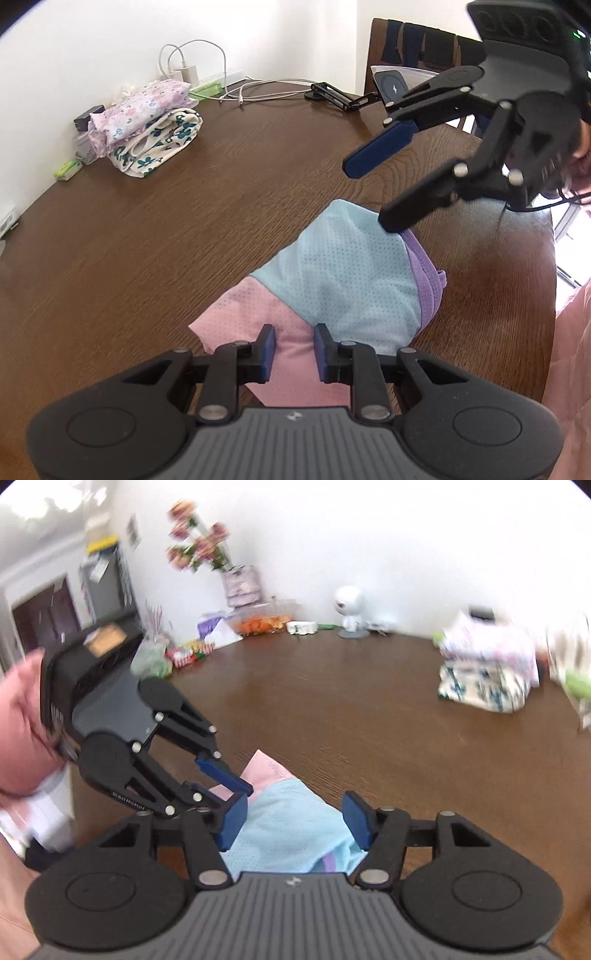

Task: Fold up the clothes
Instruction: 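Press the rolled garment down, open the right tool and withdraw, then grasp the folded garment bundle with the right tool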

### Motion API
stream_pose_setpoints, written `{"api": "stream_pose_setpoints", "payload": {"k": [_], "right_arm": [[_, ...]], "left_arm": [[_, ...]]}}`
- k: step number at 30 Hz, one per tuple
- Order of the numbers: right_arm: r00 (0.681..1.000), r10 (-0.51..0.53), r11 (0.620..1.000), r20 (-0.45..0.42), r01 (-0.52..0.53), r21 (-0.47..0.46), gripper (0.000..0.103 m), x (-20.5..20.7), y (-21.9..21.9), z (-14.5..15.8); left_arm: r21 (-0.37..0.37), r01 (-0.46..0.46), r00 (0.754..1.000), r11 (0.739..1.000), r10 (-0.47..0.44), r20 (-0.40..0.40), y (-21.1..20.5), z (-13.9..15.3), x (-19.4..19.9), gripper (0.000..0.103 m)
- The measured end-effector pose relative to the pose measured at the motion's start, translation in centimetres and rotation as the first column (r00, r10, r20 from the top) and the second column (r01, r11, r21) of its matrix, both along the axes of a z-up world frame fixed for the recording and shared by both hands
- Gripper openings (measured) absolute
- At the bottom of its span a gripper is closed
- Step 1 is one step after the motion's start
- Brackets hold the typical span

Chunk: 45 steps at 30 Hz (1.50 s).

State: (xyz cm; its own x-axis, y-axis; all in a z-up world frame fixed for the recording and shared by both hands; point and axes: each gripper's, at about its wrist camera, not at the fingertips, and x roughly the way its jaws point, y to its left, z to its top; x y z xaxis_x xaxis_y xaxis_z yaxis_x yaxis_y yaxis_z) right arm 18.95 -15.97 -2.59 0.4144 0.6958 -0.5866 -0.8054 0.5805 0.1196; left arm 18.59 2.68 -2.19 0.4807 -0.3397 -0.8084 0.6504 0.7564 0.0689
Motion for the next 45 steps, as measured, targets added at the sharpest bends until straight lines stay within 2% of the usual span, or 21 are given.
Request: {"api": "stream_pose_setpoints", "payload": {"k": [1, 4, 8, 12, 13, 14, 15, 16, 17, 18, 19, 22, 25, 27, 30, 32, 36, 41, 45], "right_arm": [[1.0, 0.018, 0.999, 0.016, -0.017, -0.027, 0.054, -0.6, 1.0, -0.2], [0.999, 0.048, 0.997, -0.022, -0.05, -0.059, 0.053, -1.3, 2.2, -1.6], [0.998, 0.063, 0.989, -0.02, -0.065, -0.131, 0.052, -1.5, 2.6, -3.2], [0.998, 0.062, 0.986, -0.007, -0.063, -0.157, 0.052, -2.2, 2.4, -3.6], [0.998, 0.058, 0.985, 0.003, -0.057, -0.165, 0.053, -2.5, 2.5, -3.5], [0.998, 0.057, 0.984, 0.019, -0.053, -0.169, 0.058, -2.9, 2.5, -3.3], [0.998, 0.054, 0.984, 0.036, -0.047, -0.17, 0.062, -3.4, 2.5, -3.1], [0.997, 0.047, 0.987, 0.058, -0.038, -0.155, 0.076, -4.0, 2.3, -2.5], [0.996, 0.035, 0.99, 0.082, -0.023, -0.136, 0.09, -4.7, 2.0, -1.8], [0.994, 0.021, 0.993, 0.107, -0.009, -0.116, 0.096, -5.4, 1.6, -1.1], [0.992, 0.006, 0.996, 0.13, 0.006, -0.094, 0.103, -6.2, 1.2, -0.4], [0.987, -0.048, 0.998, 0.155, 0.056, -0.043, 0.103, -8.3, 0.2, 1.2], [0.983, -0.125, 0.992, 0.136, 0.127, -0.007, 0.103, -10.1, -0.8, 1.3], [0.973, -0.2, 0.98, 0.116, 0.201, 0.006, 0.103, -11.2, -1.4, 0.7], [0.948, -0.314, 0.949, 0.059, 0.314, 0.007, 0.103, -12.2, -2.3, -0.5], [0.926, -0.376, 0.926, -0.03, 0.377, 0.022, 0.103, -12.3, -3.4, -1.5], [0.89, -0.436, 0.896, -0.133, 0.444, 0.032, 0.103, -12.5, -4.7, -3.0], [0.881, -0.453, 0.885, -0.137, 0.462, 0.048, 0.103, -13.5, -5.1, -3.4], [0.884, -0.451, 0.887, -0.124, 0.459, 0.048, 0.103, -13.8, -5.0, -3.1]], "left_arm": [[-0.015, -0.035, 0.999, 0.999, 0.035, -0.004, 0.0, -0.1, -0.3, 0.019], [-0.059, -0.127, 0.992, 0.99, 0.127, -0.017, -0.3, -0.3, -1.2, 0.02], [-0.08, -0.145, 0.989, 0.986, 0.146, -0.002, -1.2, -0.6, -2.8, 0.021], [-0.076, -0.155, 0.987, 0.985, 0.157, 0.023, -1.6, -0.6, -3.0, 0.028], [-0.081, -0.165, 0.986, 0.983, 0.167, 0.025, -1.5, -0.4, -2.9, 0.034], [-0.091, -0.174, 0.983, 0.981, 0.179, 0.05, -1.4, 0.1, -3.2, 0.038], [-0.101, -0.182, 0.978, 0.978, 0.191, 0.079, -1.3, 0.7, -3.6, 0.049], [-0.112, -0.19, 0.973, 0.975, 0.202, 0.108, -1.3, 1.3, -4.0, 0.056], [-0.124, -0.197, 0.967, 0.973, 0.214, 0.14, -1.2, 1.9, -4.6, 0.072], [-0.136, -0.205, 0.959, 0.969, 0.227, 0.171, -1.2, 2.5, -5.3, 0.086], [-0.152, -0.218, 0.948, 0.964, 0.247, 0.202, -1.2, 3.1, -6.1, 0.094], [-0.21, -0.262, 0.908, 0.942, 0.315, 0.278, -1.3, 4.4, -8.7, 0.103], [-0.296, -0.333, 0.863, 0.895, 0.416, 0.286, -1.3, 4.4, -11.1, 0.103], [-0.361, -0.41, 0.817, 0.837, 0.514, 0.263, -1.4, 3.6, -12.8, 0.103], [-0.391, -0.494, 0.774, 0.777, 0.598, 0.211, -1.8, 2.3, -14.5, 0.103], [-0.399, -0.537, 0.749, 0.743, 0.638, 0.181, -2.2, 1.5, -15.3, 0.103], [-0.384, -0.569, 0.742, 0.727, 0.655, 0.141, -2.3, 0.5, -16.2, 0.103], [-0.36, -0.607, 0.731, 0.708, 0.676, 0.096, -1.9, -0.3, -16.3, 0.103], [-0.356, -0.607, 0.735, 0.711, 0.672, 0.089, -2.0, -0.5, -16.6, 0.103]]}}
